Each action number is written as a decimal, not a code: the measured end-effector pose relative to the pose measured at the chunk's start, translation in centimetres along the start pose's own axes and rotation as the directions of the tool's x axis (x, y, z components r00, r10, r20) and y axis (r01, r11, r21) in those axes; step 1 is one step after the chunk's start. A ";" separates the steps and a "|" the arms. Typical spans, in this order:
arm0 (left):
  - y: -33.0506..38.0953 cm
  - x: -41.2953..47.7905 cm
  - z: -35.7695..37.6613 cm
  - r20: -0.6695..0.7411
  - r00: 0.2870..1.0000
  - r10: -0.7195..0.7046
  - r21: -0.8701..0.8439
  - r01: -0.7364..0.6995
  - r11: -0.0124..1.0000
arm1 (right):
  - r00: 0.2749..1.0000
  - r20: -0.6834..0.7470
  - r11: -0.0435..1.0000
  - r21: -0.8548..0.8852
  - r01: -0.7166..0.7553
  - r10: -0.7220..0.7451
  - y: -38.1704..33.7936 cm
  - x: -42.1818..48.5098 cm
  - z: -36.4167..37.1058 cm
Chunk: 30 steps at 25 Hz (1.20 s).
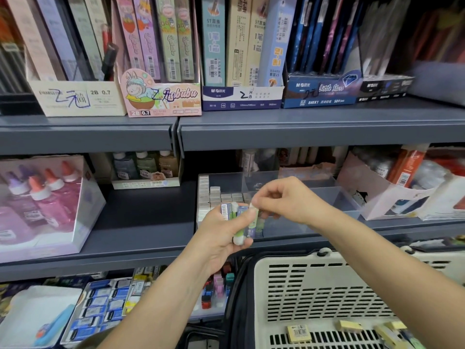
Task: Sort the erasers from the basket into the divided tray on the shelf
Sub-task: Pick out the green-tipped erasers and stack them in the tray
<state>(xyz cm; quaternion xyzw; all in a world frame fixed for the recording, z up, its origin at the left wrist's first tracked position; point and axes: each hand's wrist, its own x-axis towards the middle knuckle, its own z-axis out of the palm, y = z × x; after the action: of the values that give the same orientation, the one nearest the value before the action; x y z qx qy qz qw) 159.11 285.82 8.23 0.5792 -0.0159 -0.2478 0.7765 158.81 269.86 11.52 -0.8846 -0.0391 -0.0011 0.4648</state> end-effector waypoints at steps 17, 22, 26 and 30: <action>0.7 1.2 -1.5 -0.224 0.970 0.093 -0.088 -0.115 0.989 | 0.988 -0.099 0.929 -0.341 -0.147 0.120 4.1 4.9 0.4; 0.6 1.2 -1.1 -0.199 0.975 0.096 -0.080 -0.114 0.990 | 0.992 -0.064 0.874 -0.468 -0.128 0.111 3.9 4.3 0.7; 0.6 1.2 -0.9 -0.191 0.976 0.104 -0.085 -0.122 0.989 | 0.981 -0.155 0.861 -0.509 0.018 -0.113 2.3 1.8 0.8; 0.6 0.9 -1.0 -0.166 0.982 0.090 -0.152 -0.116 0.982 | 0.993 -0.051 0.942 -0.323 0.088 -0.110 0.5 -1.3 2.0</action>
<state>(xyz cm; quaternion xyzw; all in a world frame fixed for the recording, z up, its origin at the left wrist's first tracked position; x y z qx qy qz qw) 160.46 286.46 8.21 0.5306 0.0359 -0.1609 0.8314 157.47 271.09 9.93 -0.9445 -0.0670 -0.0610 0.3157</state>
